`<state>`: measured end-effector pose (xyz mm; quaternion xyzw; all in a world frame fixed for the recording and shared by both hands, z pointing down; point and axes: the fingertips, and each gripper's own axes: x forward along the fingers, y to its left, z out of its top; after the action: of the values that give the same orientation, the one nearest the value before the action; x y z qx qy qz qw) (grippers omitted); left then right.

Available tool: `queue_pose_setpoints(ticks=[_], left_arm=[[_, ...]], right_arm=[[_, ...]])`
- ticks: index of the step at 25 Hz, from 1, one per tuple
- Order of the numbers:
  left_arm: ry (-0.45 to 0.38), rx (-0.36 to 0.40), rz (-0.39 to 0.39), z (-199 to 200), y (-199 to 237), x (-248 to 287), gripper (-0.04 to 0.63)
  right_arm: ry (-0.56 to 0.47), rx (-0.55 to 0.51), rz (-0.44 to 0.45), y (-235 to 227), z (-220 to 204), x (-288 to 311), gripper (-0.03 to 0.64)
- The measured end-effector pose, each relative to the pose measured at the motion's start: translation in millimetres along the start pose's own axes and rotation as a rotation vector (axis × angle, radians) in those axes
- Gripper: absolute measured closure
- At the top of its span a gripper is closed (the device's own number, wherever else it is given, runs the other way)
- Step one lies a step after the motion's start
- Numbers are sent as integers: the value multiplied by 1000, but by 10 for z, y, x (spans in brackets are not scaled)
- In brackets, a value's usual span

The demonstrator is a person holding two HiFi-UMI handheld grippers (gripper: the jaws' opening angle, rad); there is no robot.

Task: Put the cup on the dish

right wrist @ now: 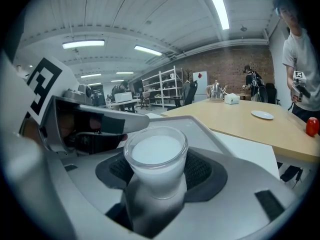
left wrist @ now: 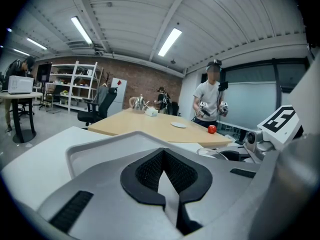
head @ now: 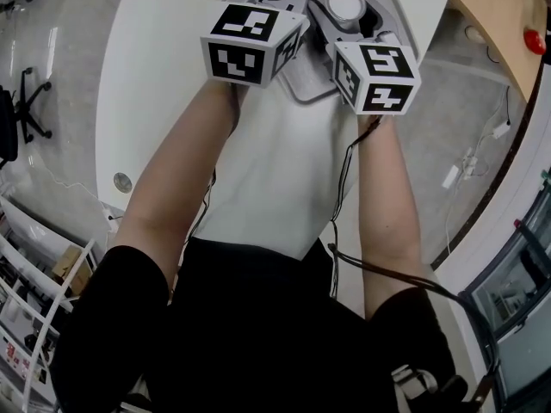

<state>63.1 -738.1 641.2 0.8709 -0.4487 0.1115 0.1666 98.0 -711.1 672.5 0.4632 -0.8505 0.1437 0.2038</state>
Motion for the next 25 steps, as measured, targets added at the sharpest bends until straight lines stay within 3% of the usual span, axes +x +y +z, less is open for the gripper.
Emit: queue_pose_setpoints(ticks=[4,11,19,20,22,25], left_arm=[[-1,13,0,147,-85,-98,588],[-37,52,22,437,-98,-483,588],[-139,105,20,1173,-408,-1243,588],[-154,112,18,1263,-468,-1347,588],[-176,127,10,1408,-598,-1551,588],[-191,134,-11,1559,-797,-1826,588]], right_arm=[[43,1,5,7,-26,-42,350],[-28,2,-65,26,262,-358,350],[-189,-58,-132,273,1276,-1228,353],[-213,-63,-151,309,1391,-1378,377],[-255,-74,-207,376,1576,-1676,537],[-280,-82,-250,539,1761,-2014,576]])
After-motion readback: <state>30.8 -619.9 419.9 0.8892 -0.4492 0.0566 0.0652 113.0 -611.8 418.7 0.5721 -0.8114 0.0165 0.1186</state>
